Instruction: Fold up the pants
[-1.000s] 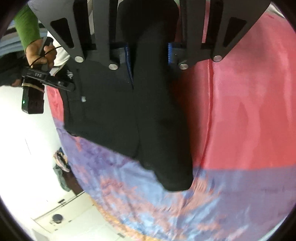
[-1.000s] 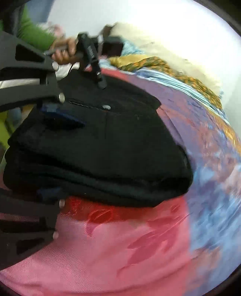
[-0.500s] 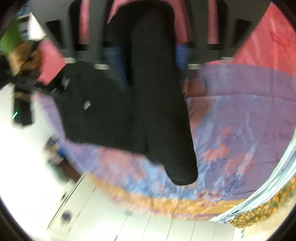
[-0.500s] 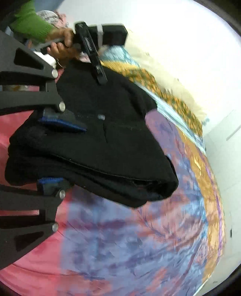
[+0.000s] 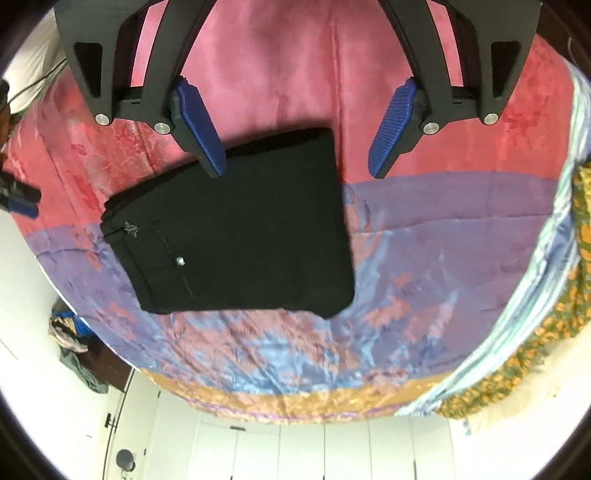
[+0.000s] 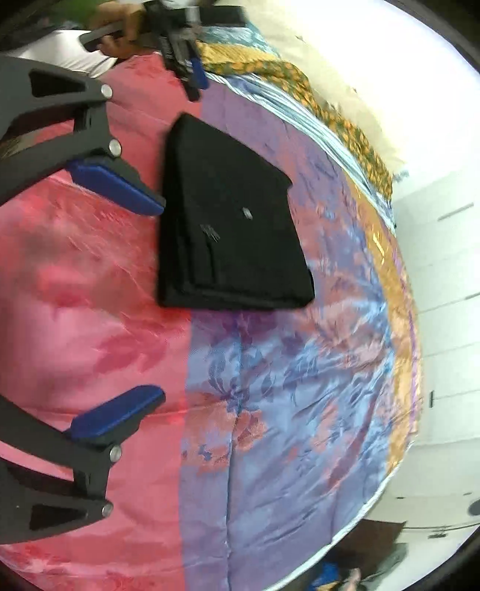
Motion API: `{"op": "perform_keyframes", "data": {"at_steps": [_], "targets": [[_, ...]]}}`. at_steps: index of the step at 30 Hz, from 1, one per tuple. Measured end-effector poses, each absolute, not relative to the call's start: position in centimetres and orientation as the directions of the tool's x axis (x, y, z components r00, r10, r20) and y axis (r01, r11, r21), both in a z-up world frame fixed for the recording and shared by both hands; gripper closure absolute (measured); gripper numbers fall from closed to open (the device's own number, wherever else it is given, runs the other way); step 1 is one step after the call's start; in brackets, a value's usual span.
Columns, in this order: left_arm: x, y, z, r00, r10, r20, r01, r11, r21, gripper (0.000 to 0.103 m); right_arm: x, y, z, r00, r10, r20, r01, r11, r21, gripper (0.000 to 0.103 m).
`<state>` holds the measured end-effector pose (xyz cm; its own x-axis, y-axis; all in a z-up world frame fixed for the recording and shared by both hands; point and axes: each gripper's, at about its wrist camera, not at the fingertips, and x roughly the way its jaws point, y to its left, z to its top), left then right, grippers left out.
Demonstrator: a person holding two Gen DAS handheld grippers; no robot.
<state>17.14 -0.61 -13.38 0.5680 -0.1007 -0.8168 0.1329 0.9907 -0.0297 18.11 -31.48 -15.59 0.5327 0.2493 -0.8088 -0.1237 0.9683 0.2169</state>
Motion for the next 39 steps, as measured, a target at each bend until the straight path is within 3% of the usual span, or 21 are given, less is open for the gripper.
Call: {"op": "perform_keyframes", "data": {"at_steps": [2,8,12,19,26,31,35,39], "targets": [[16.8,-0.7,-12.7,0.581,-0.095,-0.809,0.13,0.991,-0.022,0.021,16.9,-30.5,-15.5,0.531,0.232,-0.815,-0.119,0.973,0.2,0.0],[15.8,-1.1,-10.7,0.625,-0.081,-0.776,0.131,0.991,0.003,0.02,14.2,-27.7,-15.0,0.553,0.2,-0.809,-0.144,0.979,0.143,0.0],[14.5,-1.4,-9.6,0.667,-0.067,-0.742,0.13,0.991,0.029,0.014,12.8,-25.7,-13.9,0.588,0.16,-0.793,-0.17,0.983,0.072,0.0],[9.2,-2.2,-9.8,0.781,-0.023,-0.625,0.117,0.987,0.109,0.004,8.4,-22.9,-11.2,0.726,0.023,-0.687,-0.154,0.98,-0.129,0.0],[5.3,-1.5,-10.6,0.794,-0.034,-0.607,0.077,0.996,0.045,0.002,3.6,-23.0,-8.5,0.826,-0.003,-0.564,-0.044,0.997,-0.07,0.0],[4.5,-0.4,-9.5,0.814,0.023,-0.581,-0.007,1.0,0.029,0.002,3.4,-22.5,-8.7,0.795,0.023,-0.606,-0.063,0.997,-0.045,0.0],[4.0,0.2,-8.6,0.83,0.092,-0.55,-0.065,0.996,0.069,0.002,3.0,-22.7,-8.0,0.811,0.021,-0.585,-0.028,1.0,-0.004,0.0],[3.6,0.8,-8.6,0.83,0.087,-0.551,-0.066,0.996,0.058,0.002,2.8,-22.9,-6.9,0.83,-0.006,-0.558,0.005,1.0,-0.003,0.0]]}}
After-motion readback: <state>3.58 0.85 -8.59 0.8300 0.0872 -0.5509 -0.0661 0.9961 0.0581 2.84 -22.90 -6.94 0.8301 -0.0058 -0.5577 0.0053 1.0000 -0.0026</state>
